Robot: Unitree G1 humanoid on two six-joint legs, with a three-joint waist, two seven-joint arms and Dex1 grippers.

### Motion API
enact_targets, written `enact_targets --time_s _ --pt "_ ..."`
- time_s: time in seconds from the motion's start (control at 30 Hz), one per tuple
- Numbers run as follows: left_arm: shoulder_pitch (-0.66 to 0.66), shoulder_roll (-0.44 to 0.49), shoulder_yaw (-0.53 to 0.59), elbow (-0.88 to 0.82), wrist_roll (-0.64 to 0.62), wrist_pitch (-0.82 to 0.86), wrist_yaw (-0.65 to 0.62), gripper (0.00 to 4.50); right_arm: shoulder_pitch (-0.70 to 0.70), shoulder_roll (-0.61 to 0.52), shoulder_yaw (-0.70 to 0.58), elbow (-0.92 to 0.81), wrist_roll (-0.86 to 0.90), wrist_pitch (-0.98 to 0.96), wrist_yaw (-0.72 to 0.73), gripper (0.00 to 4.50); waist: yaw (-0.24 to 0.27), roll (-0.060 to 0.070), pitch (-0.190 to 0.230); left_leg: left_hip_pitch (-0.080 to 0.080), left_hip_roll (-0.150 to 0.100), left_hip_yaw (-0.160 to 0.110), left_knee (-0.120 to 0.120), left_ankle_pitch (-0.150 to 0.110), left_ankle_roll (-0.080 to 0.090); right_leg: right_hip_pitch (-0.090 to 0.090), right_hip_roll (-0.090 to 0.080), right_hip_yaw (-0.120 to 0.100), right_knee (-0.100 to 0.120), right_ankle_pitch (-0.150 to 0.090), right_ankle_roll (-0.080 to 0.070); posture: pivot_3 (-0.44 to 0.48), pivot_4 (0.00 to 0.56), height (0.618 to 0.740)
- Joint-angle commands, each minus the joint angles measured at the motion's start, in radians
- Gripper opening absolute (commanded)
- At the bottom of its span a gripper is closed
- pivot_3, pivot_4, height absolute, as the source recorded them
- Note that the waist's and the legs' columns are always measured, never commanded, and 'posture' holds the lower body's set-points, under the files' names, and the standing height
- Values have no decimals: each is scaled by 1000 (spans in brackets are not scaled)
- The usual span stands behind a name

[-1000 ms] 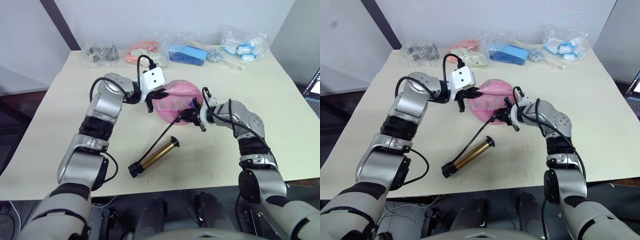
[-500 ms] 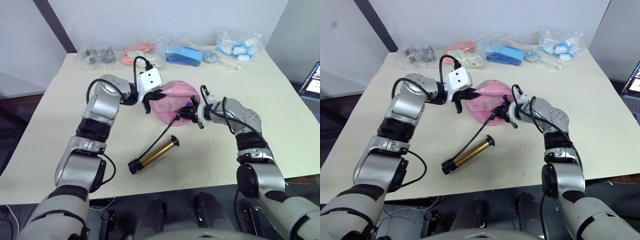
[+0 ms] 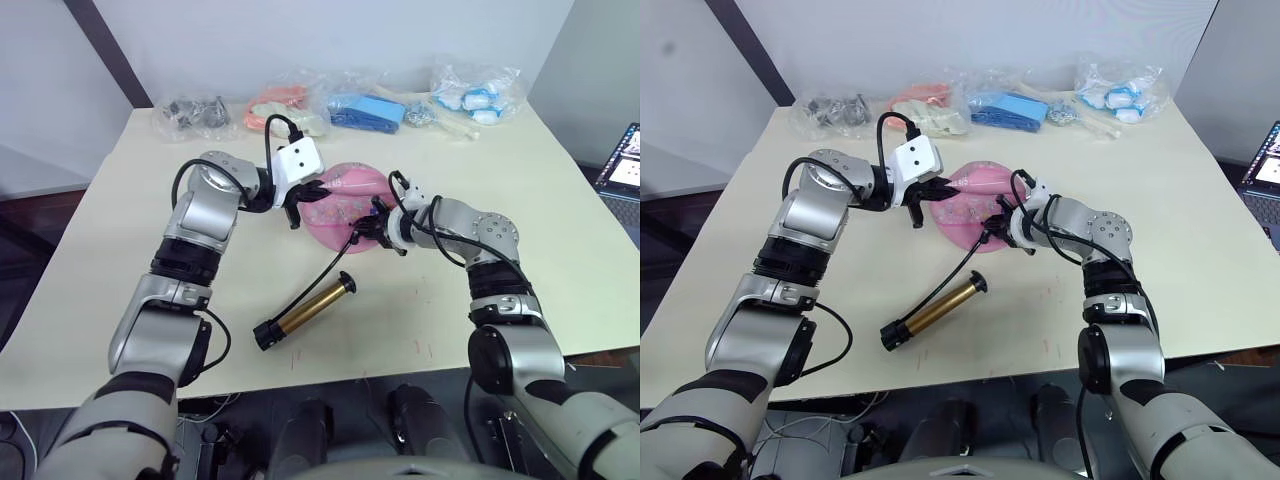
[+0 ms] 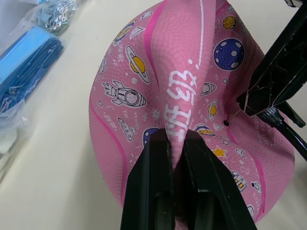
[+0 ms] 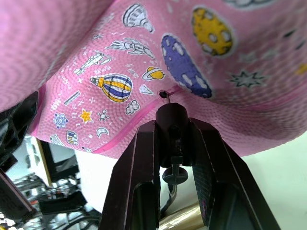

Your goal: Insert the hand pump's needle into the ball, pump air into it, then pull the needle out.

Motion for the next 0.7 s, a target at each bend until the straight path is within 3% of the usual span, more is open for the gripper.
enact_targets --time_s 0.03,0.7 --pt "17 -20 -42 -14 -24 12 -62 11 -10 19 -11 -20 -66 -13 18 398 0 0 0 0 0 0 0 0 0 0 0 0 0 0 0 0 150 740" --pt "31 -18 -51 -50 -31 58 -75 11 -31 63 -60 -22 -267 19 106 398 -3 0 0 1 1 1 -1 0 0 0 1 1 0 0 0 0 150 740"
